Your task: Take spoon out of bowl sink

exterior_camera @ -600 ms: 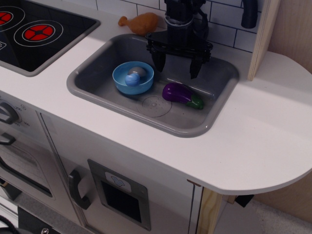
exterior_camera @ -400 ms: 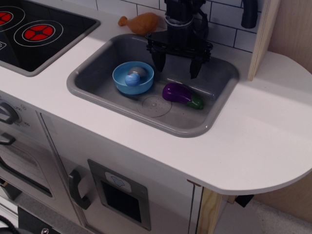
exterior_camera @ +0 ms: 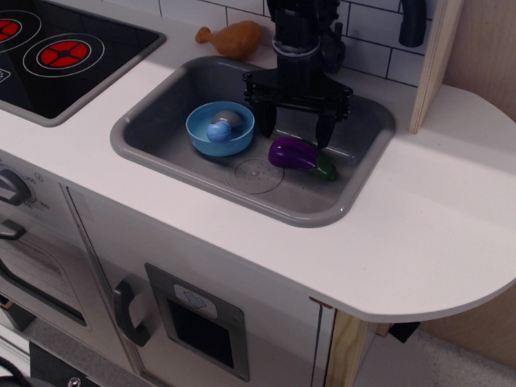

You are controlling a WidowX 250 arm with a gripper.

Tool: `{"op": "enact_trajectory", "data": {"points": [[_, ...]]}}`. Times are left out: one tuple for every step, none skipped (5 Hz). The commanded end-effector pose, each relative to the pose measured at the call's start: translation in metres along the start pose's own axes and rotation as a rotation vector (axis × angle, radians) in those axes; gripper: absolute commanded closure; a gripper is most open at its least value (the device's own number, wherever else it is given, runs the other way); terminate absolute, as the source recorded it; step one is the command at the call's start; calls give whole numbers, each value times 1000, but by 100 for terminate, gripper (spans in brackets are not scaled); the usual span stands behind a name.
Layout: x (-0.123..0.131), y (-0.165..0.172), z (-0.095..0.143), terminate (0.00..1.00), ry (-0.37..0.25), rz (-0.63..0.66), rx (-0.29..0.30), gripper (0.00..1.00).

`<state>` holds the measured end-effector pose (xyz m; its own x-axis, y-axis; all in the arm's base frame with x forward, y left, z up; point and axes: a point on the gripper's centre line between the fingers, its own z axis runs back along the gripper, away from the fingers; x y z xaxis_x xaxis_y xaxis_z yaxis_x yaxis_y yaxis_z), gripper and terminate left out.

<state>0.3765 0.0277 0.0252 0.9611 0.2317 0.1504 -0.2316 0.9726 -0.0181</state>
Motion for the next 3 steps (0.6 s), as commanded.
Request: {"op": "enact_trajectory", "data": {"points": [[11,16,46,0,-30,9,15,0],[6,34,50,0,30,67,55,0],[5,52,50,0,55,99,121,0]]}}
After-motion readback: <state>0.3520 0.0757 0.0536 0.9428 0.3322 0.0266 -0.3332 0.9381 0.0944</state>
